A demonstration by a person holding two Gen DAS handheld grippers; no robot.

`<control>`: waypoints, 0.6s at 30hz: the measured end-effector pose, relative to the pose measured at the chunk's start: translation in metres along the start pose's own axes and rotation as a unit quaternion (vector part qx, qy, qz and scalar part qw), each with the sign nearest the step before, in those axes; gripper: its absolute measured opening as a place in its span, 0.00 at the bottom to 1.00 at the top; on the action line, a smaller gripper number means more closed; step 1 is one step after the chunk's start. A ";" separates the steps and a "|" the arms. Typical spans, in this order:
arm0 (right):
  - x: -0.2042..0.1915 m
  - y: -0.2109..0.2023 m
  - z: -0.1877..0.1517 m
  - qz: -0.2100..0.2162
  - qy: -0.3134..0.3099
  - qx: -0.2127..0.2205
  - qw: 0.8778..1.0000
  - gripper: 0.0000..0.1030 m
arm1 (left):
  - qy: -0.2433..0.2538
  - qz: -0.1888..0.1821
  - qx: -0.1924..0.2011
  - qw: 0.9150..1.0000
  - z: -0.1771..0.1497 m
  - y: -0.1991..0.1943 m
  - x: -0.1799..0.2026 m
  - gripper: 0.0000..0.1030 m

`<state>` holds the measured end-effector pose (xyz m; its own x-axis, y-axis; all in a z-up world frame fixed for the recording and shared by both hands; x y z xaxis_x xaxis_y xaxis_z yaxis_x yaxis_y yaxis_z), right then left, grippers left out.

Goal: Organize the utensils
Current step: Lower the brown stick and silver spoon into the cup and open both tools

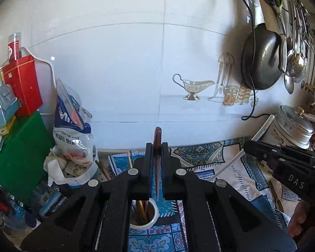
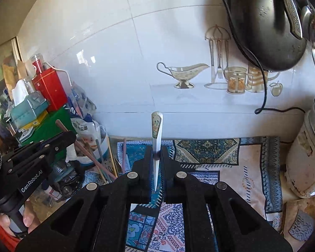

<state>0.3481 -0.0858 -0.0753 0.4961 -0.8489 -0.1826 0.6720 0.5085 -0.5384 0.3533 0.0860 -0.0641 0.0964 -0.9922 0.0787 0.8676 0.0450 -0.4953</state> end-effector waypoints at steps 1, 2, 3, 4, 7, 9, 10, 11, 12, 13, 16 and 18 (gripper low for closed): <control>-0.006 0.002 0.002 0.003 -0.004 0.001 1.000 0.06 | -0.003 0.003 0.003 1.000 0.003 -0.001 -0.007 0.04; -0.011 0.004 0.004 0.008 -0.006 0.002 1.000 0.06 | -0.006 0.004 0.005 1.000 0.005 -0.003 -0.012 0.04; -0.018 0.007 0.007 0.014 -0.010 0.002 1.000 0.06 | -0.008 0.007 0.007 1.000 0.007 -0.003 -0.018 0.04; -0.023 0.009 0.008 0.018 -0.013 0.003 1.000 0.06 | -0.010 0.009 0.008 1.000 0.009 -0.003 -0.023 0.04; -0.041 0.018 0.009 0.030 -0.022 0.001 0.999 0.06 | -0.013 0.013 0.005 1.000 0.009 -0.003 -0.036 0.04; -0.050 0.025 0.008 0.036 -0.027 -0.004 0.999 0.06 | -0.012 0.015 0.000 1.000 0.007 -0.002 -0.042 0.04; -0.055 0.030 0.006 0.038 -0.030 -0.007 0.999 0.06 | -0.011 0.015 -0.003 1.000 0.005 -0.001 -0.045 0.04; -0.058 0.034 0.005 0.041 -0.032 -0.011 0.999 0.06 | -0.010 0.015 -0.007 1.000 0.002 0.001 -0.047 0.04; -0.061 0.039 0.003 0.044 -0.033 -0.016 0.998 0.06 | -0.009 0.015 -0.013 1.000 -0.001 0.003 -0.051 0.04; -0.064 0.045 0.001 0.045 -0.034 -0.023 0.998 0.06 | -0.008 0.014 -0.018 1.000 -0.004 0.005 -0.052 0.04; -0.070 0.063 -0.007 0.045 -0.038 -0.047 0.997 0.06 | -0.005 0.008 -0.042 0.999 -0.016 0.014 -0.058 0.04; -0.072 0.074 -0.014 0.043 -0.042 -0.064 0.996 0.06 | -0.001 0.006 -0.058 0.998 -0.025 0.020 -0.061 0.04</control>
Point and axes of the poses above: each gripper's, at about its wrist camera, not at the fingertips, and y roughly the way its jaws point, x to its right, z to its top, the point moved 1 cm from there along y, roughly the way its jaws point, and after that the axes turned 3 degrees about -y, right-handed, at the moved point
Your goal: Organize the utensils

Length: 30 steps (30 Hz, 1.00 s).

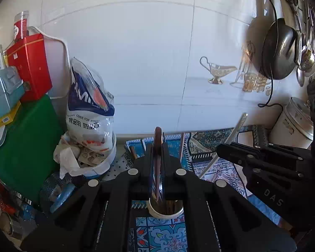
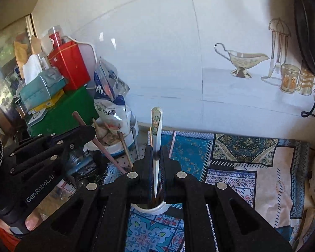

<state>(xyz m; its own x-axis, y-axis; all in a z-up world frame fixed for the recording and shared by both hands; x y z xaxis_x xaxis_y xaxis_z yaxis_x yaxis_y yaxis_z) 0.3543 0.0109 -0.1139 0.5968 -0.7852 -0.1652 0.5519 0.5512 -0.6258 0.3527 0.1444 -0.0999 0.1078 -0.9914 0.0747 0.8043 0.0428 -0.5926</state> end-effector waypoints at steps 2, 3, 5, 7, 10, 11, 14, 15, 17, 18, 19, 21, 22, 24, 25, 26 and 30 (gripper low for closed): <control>-0.002 0.015 -0.006 -0.004 -0.005 -0.021 1.000 0.06 | 0.004 -0.001 -0.020 1.000 -0.008 0.009 -0.002 0.04; -0.002 0.022 -0.010 -0.004 -0.006 -0.034 0.999 0.06 | 0.005 -0.001 -0.028 1.000 -0.011 0.014 -0.004 0.04; -0.002 0.034 -0.016 -0.002 -0.004 -0.053 0.999 0.06 | 0.006 -0.005 -0.045 0.999 -0.016 0.022 -0.006 0.04; -0.003 0.045 -0.021 -0.005 -0.005 -0.072 0.997 0.06 | 0.003 -0.010 -0.063 0.998 -0.021 0.031 -0.008 0.04; -0.004 0.053 -0.025 -0.014 -0.007 -0.090 0.996 0.06 | 0.000 -0.014 -0.079 0.997 -0.024 0.038 -0.010 0.04; -0.004 0.053 -0.025 -0.017 -0.007 -0.091 0.996 0.06 | -0.002 -0.015 -0.083 0.996 -0.024 0.039 -0.011 0.04; -0.005 0.045 -0.021 -0.025 -0.011 -0.089 0.996 0.07 | -0.008 -0.015 -0.083 0.996 -0.022 0.036 -0.011 0.05; -0.005 0.042 -0.019 -0.022 -0.015 -0.088 0.996 0.09 | -0.009 -0.014 -0.081 0.997 -0.020 0.034 -0.011 0.05; -0.004 0.030 -0.015 -0.026 -0.021 -0.075 0.997 0.14 | -0.011 -0.013 -0.073 0.997 -0.014 0.026 -0.009 0.10; -0.003 0.020 -0.012 -0.027 -0.023 -0.065 0.997 0.17 | -0.012 -0.011 -0.067 0.998 -0.012 0.021 -0.008 0.15; -0.002 0.013 -0.010 -0.027 -0.025 -0.057 0.998 0.18 | -0.013 -0.010 -0.060 0.998 -0.009 0.015 -0.006 0.17; 0.002 -0.007 -0.006 -0.029 -0.029 -0.036 0.999 0.18 | -0.014 -0.007 -0.042 0.999 -0.003 0.001 -0.002 0.23; 0.003 -0.018 -0.005 -0.030 -0.031 -0.025 0.999 0.18 | -0.014 -0.005 -0.032 0.999 -0.001 -0.007 0.001 0.23; 0.007 -0.044 -0.001 -0.029 -0.034 0.001 0.999 0.18 | -0.017 -0.004 -0.014 1.000 0.003 -0.024 0.007 0.25; 0.009 -0.056 0.001 -0.028 -0.036 0.014 0.999 0.18 | -0.019 -0.003 -0.005 1.000 0.005 -0.032 0.010 0.26; 0.009 -0.068 0.004 -0.026 -0.039 0.028 0.999 0.18 | -0.021 -0.003 0.008 1.000 0.007 -0.042 0.015 0.28; 0.013 -0.129 0.009 -0.030 -0.061 0.101 0.993 0.18 | -0.029 0.003 0.066 0.997 0.010 -0.087 0.034 0.33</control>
Point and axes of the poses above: each gripper's, at about its wrist camera, not at the fingertips, and y roughly the way its jaws point, x to its right, z to its top, the point moved 1 cm from there along y, roughly the way its jaws point, and after that the axes turned 3 degrees about -y, right-handed, at the moved point
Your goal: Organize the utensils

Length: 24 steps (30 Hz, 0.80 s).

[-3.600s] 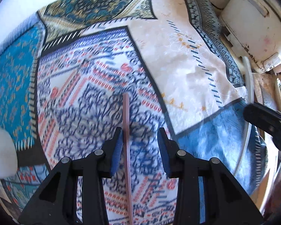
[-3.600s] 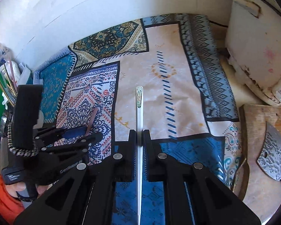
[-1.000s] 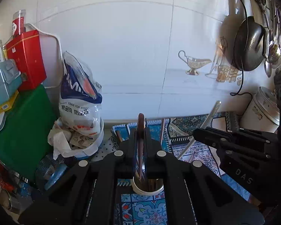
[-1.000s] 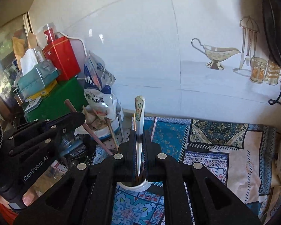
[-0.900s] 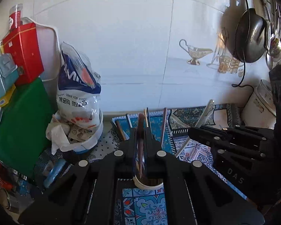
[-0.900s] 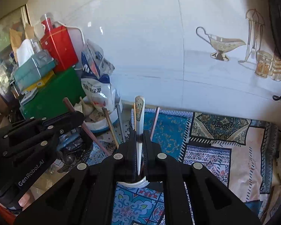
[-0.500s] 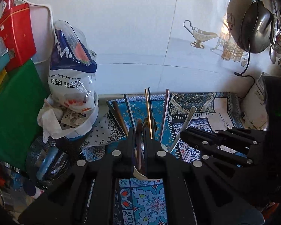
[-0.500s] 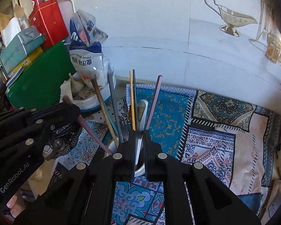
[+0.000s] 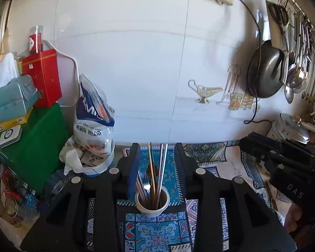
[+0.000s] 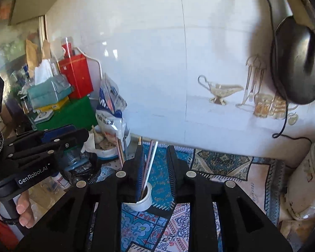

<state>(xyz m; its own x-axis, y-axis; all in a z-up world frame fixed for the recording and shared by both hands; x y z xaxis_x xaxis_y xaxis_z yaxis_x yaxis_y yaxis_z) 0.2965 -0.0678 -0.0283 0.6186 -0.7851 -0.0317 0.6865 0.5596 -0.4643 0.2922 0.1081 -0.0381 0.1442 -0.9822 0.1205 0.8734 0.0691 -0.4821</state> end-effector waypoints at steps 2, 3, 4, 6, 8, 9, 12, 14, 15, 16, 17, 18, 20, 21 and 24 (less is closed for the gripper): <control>0.002 -0.026 0.006 -0.003 -0.011 0.037 0.999 0.19 | 0.000 0.004 0.031 1.000 0.002 -0.023 0.011 0.38; 0.004 -0.040 0.008 -0.004 -0.016 0.056 0.998 0.20 | 0.001 0.008 0.046 0.999 0.002 -0.033 0.016 0.40; 0.005 -0.050 0.009 -0.004 -0.019 0.072 0.997 0.22 | 0.004 0.015 0.066 0.998 0.002 -0.048 0.023 0.41; 0.007 -0.073 0.010 -0.006 -0.017 0.103 0.995 0.25 | 0.009 0.023 0.094 0.995 0.001 -0.070 0.034 0.42; 0.007 -0.088 0.010 -0.003 -0.012 0.122 0.992 0.27 | 0.014 0.031 0.118 0.992 -0.001 -0.092 0.043 0.45; 0.007 -0.096 0.008 -0.002 -0.010 0.128 0.992 0.27 | 0.016 0.034 0.128 0.991 -0.002 -0.101 0.046 0.48; 0.000 -0.119 0.002 -0.010 -0.006 0.149 0.989 0.27 | 0.020 0.033 0.155 0.987 -0.008 -0.131 0.054 0.53; -0.003 -0.128 -0.004 -0.021 -0.004 0.156 0.988 0.30 | 0.021 0.031 0.163 0.986 -0.015 -0.147 0.056 0.56; -0.005 -0.133 -0.008 -0.027 -0.003 0.157 0.987 0.34 | 0.021 0.032 0.167 0.985 -0.019 -0.154 0.056 0.59; -0.007 -0.138 -0.012 -0.035 -0.001 0.158 0.987 0.41 | 0.022 0.034 0.170 0.985 -0.023 -0.159 0.056 0.61; -0.008 -0.144 -0.016 -0.041 0.001 0.160 0.986 0.44 | 0.023 0.033 0.171 0.984 -0.028 -0.165 0.055 0.66; -0.010 -0.149 -0.020 -0.046 0.003 0.159 0.986 0.51 | 0.024 0.031 0.172 0.984 -0.032 -0.170 0.054 0.72; -0.013 -0.161 -0.029 -0.062 0.008 0.162 0.985 0.63 | 0.024 0.023 0.171 0.985 -0.041 -0.178 0.053 0.90; -0.016 -0.166 -0.033 -0.076 0.011 0.163 0.984 0.70 | 0.023 0.023 0.168 0.985 -0.045 -0.180 0.052 0.95; -0.021 -0.180 -0.045 -0.104 0.017 0.158 0.982 0.85 | 0.026 0.026 0.158 0.987 -0.058 -0.189 0.051 0.96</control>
Point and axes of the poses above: each gripper's, at about its wrist camera, not at the fingertips, and y roughly the way its jaws point, x to its right, z to its top, the point moved 1 cm from there along y, roughly the way its jaws point, and after that the axes turned 3 degrees about -y, right-handed, at the moved point
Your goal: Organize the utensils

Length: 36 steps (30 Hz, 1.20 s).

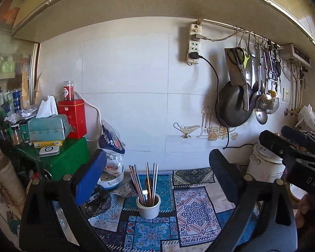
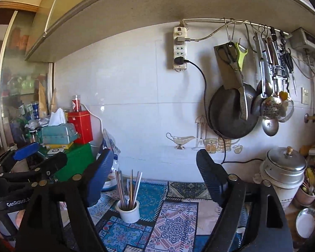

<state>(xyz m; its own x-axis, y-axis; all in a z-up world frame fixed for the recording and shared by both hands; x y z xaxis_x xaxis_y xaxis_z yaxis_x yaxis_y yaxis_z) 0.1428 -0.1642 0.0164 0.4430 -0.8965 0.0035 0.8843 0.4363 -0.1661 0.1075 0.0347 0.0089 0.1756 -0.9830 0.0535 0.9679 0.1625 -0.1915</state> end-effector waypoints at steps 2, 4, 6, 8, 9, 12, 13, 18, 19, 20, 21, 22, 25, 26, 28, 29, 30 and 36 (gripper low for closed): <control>-0.001 -0.010 -0.006 -0.011 0.006 -0.004 1.000 0.96 | 0.003 0.004 -0.003 1.000 -0.006 -0.009 -0.002 0.98; -0.002 -0.018 -0.011 -0.028 0.006 -0.004 1.000 1.00 | 0.003 0.008 -0.004 1.000 -0.011 -0.017 -0.003 0.99; -0.004 -0.026 -0.013 -0.046 -0.003 -0.005 0.999 1.00 | 0.004 0.007 -0.005 1.000 -0.014 -0.025 -0.003 0.99; -0.005 -0.033 -0.015 -0.053 -0.007 -0.004 0.999 1.00 | 0.004 0.006 0.000 1.000 -0.015 -0.033 -0.003 0.99; -0.004 -0.037 -0.015 -0.053 -0.007 -0.004 0.999 1.00 | 0.004 0.005 0.002 1.000 -0.016 -0.036 -0.003 0.99; -0.006 -0.044 -0.016 -0.051 -0.007 -0.006 0.999 1.00 | 0.005 0.003 0.005 1.000 -0.018 -0.045 -0.001 0.99; -0.007 -0.045 -0.017 -0.053 -0.007 -0.006 0.999 1.00 | 0.006 0.002 0.006 1.000 -0.018 -0.047 0.000 0.99; -0.011 -0.051 -0.019 -0.058 -0.007 -0.008 0.998 1.00 | 0.010 -0.007 0.007 1.000 -0.020 -0.054 0.003 0.99; -0.012 -0.052 -0.020 -0.059 -0.006 -0.008 0.998 1.00 | 0.011 -0.008 0.006 1.000 -0.020 -0.056 0.003 0.99; -0.012 -0.053 -0.021 -0.060 -0.004 -0.007 0.998 1.00 | 0.011 -0.008 0.007 1.000 -0.020 -0.057 0.004 0.99; -0.012 -0.054 -0.020 -0.061 -0.002 -0.006 0.998 1.00 | 0.011 -0.008 0.008 1.000 -0.021 -0.057 0.004 0.99; -0.013 -0.055 -0.021 -0.060 -0.002 -0.007 0.998 1.00 | 0.011 -0.008 0.008 1.000 -0.021 -0.058 0.004 0.99; -0.014 -0.056 -0.020 -0.061 -0.002 -0.006 0.998 1.00 | 0.013 -0.009 0.008 1.000 -0.021 -0.059 0.005 0.99; -0.014 -0.056 -0.020 -0.061 -0.002 -0.005 0.998 1.00 | 0.015 -0.009 0.008 1.000 -0.021 -0.059 0.005 0.99; -0.015 -0.056 -0.019 -0.061 -0.002 -0.006 0.998 1.00 | 0.016 -0.008 0.007 1.000 -0.021 -0.059 0.005 0.99; -0.015 -0.056 -0.019 -0.061 -0.002 -0.005 0.998 1.00 | 0.016 -0.007 0.007 1.000 -0.021 -0.059 0.006 0.99; -0.015 -0.056 -0.019 -0.061 -0.002 -0.006 0.998 1.00 | 0.016 -0.007 0.007 1.000 -0.021 -0.058 0.005 0.99; -0.017 -0.054 -0.018 -0.058 -0.004 -0.008 0.998 1.00 | 0.008 -0.005 0.003 1.000 -0.022 -0.053 0.001 0.99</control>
<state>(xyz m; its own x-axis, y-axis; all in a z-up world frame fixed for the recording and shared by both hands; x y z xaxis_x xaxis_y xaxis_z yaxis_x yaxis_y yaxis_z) 0.0846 -0.1734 0.0071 0.3384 -0.9405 0.0307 0.9274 0.3278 -0.1805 0.0520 0.0236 -0.0024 0.1633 -0.9858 0.0389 0.9706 0.1534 -0.1856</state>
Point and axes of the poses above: each gripper's, at about its wrist camera, not at the fingertips, and y roughly the way its jaws point, x to its right, z to its top, the point moved 1 cm from there along y, roughly the way its jaws point, and after that the axes turned 3 degrees about -y, right-handed, at the moved point
